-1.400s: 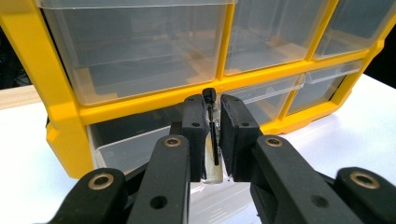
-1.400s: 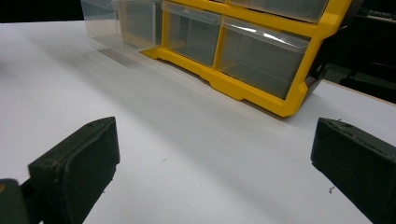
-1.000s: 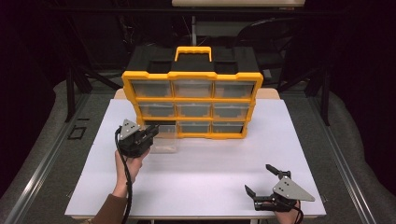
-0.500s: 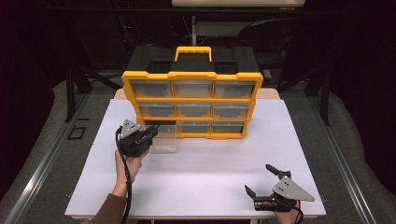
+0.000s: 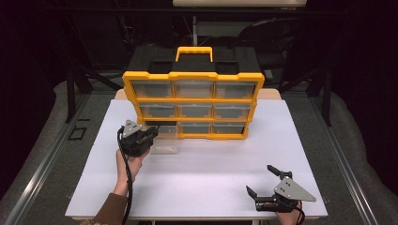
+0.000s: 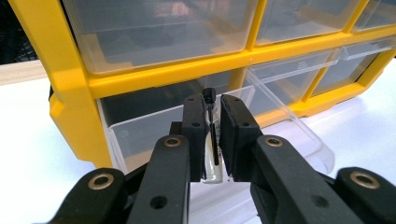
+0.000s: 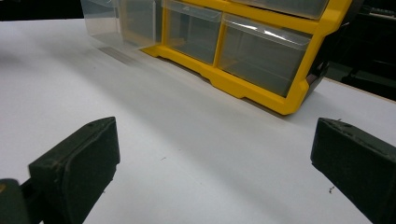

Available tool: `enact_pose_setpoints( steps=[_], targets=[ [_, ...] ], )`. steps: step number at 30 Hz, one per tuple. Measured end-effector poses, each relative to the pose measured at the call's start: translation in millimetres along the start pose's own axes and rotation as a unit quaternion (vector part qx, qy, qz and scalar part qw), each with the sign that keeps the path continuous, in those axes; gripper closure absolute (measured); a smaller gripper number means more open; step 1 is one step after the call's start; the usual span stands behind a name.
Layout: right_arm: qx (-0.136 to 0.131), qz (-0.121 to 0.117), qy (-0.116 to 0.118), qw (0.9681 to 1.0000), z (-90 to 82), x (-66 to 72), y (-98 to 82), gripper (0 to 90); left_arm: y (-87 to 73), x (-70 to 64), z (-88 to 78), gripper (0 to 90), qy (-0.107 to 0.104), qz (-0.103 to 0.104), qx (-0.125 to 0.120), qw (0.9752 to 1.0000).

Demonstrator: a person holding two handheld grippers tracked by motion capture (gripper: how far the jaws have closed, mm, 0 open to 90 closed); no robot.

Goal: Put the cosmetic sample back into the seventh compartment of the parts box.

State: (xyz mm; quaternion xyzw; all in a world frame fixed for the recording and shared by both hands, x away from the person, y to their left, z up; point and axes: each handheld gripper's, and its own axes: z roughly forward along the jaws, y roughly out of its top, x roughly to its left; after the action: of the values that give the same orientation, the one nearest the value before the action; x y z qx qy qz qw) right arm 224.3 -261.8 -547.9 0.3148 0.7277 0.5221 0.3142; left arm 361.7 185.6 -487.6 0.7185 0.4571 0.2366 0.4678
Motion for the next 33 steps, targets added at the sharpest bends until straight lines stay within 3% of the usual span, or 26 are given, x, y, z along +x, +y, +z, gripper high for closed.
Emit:
enact_pose_setpoints(
  steps=[18,23,27,33],
  targets=[
    [0.003,-0.002,0.001,1.0,0.5,1.1,0.3,0.6,-4.8,2.5,8.2,79.7,0.007,0.007,0.022,0.9997],
    [0.002,-0.002,0.001,1.0,0.3,1.6,0.8,0.6,-2.4,2.4,6.2,55.9,0.011,0.005,0.02,0.9997],
    [0.002,-0.002,0.0,1.0,0.0,1.0,0.6,0.6,0.6,0.0,-0.4,35.9,0.0,0.015,0.015,0.9998],
    [-0.001,-0.002,-0.002,1.0,-1.7,1.9,1.2,0.6,4.3,-5.2,-11.8,21.1,-0.016,0.029,0.004,0.9994]
  ],
)
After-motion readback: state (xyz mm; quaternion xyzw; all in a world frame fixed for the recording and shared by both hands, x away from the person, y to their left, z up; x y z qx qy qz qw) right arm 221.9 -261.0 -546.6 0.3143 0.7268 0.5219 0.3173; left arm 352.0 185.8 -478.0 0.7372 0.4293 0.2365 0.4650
